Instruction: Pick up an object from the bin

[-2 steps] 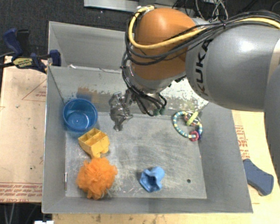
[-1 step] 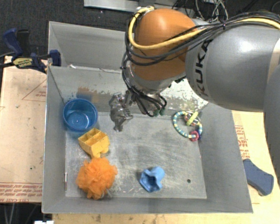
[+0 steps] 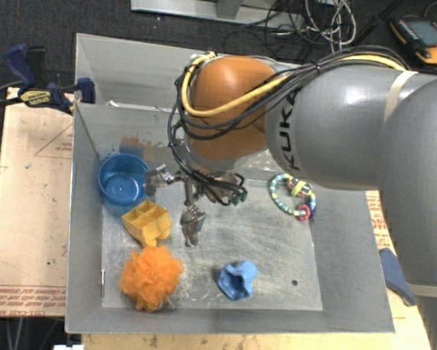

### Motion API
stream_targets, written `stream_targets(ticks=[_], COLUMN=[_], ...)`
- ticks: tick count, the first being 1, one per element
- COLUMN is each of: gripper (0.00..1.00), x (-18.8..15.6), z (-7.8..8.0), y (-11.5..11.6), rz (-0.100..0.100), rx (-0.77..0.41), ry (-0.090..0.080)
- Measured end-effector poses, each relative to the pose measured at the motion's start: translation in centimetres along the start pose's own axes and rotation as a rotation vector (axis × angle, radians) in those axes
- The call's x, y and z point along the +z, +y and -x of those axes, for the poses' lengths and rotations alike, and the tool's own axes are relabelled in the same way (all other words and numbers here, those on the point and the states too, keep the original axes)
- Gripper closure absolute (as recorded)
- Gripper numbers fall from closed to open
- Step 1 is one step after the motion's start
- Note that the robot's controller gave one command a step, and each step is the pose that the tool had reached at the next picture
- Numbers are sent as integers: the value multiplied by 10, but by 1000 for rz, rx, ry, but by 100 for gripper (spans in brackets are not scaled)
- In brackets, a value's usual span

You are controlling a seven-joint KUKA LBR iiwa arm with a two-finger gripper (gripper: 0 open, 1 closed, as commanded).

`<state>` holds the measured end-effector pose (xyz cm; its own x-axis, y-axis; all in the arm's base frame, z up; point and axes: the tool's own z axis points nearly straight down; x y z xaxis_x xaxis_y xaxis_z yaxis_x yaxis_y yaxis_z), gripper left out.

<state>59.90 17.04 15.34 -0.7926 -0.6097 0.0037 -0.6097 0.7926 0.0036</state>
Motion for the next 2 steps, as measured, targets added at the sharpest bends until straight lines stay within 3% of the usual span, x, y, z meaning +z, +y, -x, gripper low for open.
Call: stream_targets(ticks=[1,2], gripper=[0,0], x=[-3,25], z=[1,5], y=[-1,11], rz=[-2,-7], rx=[1,-60], ry=[-5,-13])
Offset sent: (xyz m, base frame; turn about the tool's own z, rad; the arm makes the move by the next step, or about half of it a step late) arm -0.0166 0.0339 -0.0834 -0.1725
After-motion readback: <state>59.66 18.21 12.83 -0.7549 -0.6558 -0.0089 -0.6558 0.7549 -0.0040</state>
